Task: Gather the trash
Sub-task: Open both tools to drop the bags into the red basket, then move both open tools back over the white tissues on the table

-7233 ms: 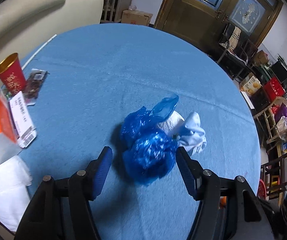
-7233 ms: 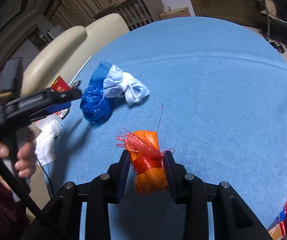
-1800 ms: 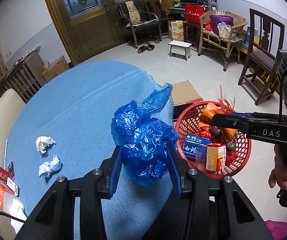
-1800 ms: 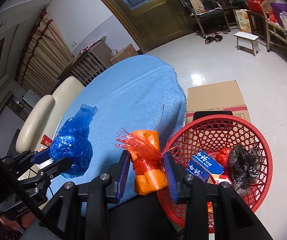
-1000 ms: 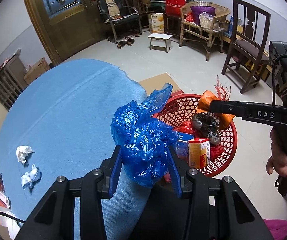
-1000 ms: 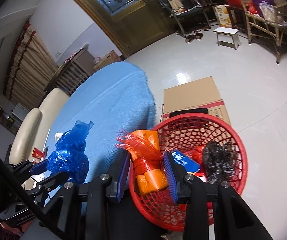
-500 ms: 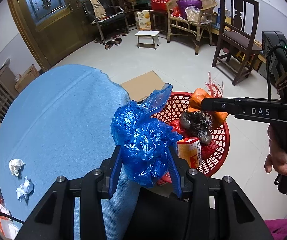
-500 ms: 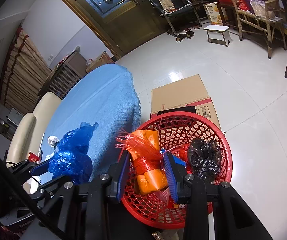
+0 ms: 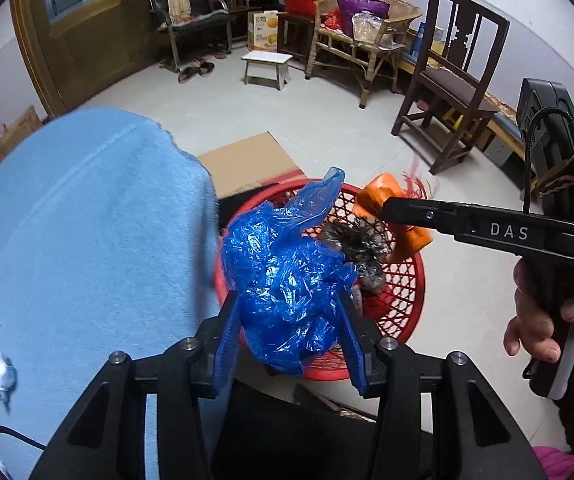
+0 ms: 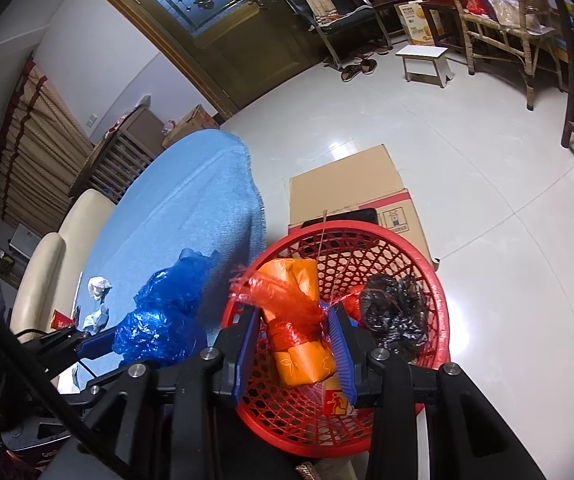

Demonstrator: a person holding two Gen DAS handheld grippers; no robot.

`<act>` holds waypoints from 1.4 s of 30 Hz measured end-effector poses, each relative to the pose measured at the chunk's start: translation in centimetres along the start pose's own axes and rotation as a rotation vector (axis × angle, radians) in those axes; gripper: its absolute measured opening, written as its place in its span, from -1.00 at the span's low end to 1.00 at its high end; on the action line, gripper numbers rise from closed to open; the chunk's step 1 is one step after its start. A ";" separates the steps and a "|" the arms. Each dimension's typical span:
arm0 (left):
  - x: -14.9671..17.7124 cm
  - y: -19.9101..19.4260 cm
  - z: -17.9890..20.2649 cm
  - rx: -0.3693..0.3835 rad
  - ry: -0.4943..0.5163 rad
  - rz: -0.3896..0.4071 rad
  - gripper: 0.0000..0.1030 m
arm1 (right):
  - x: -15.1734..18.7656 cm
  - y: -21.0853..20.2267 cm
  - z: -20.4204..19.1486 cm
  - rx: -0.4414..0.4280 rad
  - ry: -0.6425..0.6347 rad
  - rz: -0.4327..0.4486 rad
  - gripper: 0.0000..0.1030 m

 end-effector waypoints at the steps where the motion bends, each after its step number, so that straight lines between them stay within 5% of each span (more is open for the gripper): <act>1: 0.0 0.2 0.1 0.010 -0.004 -0.002 -0.05 | 0.0 0.1 0.3 -0.001 0.010 -0.003 -0.25; 5: 0.1 0.6 0.1 0.026 -0.012 0.001 0.13 | 0.0 0.2 0.9 0.004 0.034 -0.010 -0.24; 17: 2.3 -1.0 -3.1 -0.007 -0.082 0.033 0.13 | 0.2 0.7 -0.1 0.000 0.023 -0.031 -0.24; 31: 12.8 -8.4 -16.6 -0.253 -0.463 0.115 0.14 | 1.6 3.5 -6.6 -0.034 -0.106 -0.102 -0.24; 42: 22.6 -13.1 -25.5 -0.445 -0.727 0.132 0.14 | 4.1 8.3 -18.1 -0.105 -0.327 -0.211 -0.24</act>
Point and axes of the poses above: each gripper's, at about its wrist camera, not at the fingertips, and y roughly the way its jaws point, z to its right, x to its underside, the point moved 5 cm from there along y, roughly the way its jaws point
